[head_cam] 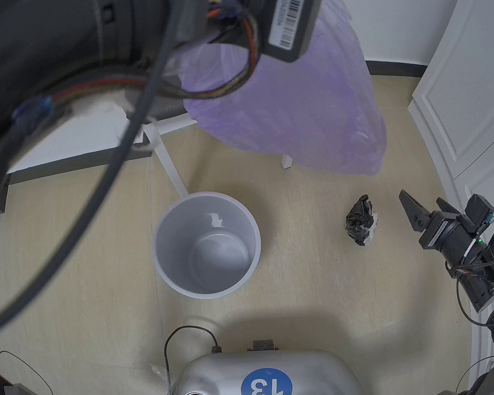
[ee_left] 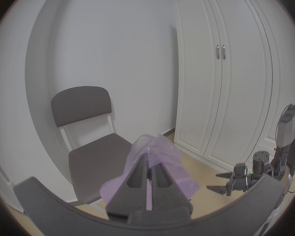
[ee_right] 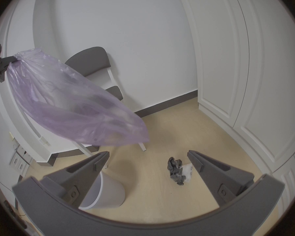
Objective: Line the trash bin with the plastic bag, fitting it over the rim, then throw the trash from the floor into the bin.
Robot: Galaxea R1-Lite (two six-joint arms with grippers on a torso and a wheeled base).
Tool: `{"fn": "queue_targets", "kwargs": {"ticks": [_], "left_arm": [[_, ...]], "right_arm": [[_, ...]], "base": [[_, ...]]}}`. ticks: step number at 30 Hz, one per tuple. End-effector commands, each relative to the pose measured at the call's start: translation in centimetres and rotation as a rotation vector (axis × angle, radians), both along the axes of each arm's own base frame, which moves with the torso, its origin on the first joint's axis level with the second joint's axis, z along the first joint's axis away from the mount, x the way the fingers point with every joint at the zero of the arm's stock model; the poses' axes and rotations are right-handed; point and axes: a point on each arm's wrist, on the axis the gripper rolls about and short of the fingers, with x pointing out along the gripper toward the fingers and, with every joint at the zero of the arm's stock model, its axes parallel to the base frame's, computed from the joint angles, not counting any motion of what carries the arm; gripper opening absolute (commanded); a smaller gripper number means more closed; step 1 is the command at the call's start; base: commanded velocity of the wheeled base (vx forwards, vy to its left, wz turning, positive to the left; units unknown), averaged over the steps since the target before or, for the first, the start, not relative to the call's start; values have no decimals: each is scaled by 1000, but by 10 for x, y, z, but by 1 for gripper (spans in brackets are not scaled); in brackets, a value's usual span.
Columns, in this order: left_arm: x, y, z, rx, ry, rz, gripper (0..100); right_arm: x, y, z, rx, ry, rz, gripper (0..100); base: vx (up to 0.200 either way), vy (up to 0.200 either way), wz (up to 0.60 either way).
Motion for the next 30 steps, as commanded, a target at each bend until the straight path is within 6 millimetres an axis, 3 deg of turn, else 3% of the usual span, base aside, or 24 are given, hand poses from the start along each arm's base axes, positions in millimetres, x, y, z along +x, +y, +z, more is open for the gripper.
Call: {"fn": "queue_targets", "kwargs": {"ticks": [1, 24, 30], "left_arm": [[1, -5, 0, -7, -7, -2, 0], [-1, -4, -3, -8, -17, -6, 0], [-7, -4, -2, -13, -39, -22, 0]], "right_arm": [[-1, 15, -18, 7, 78, 63, 100], [-2, 14, -23, 15, 105, 116, 100], [0, 5, -21, 120, 133, 189, 100]], "base": [[0, 0, 0], [0, 0, 0], [0, 0, 0]]}}
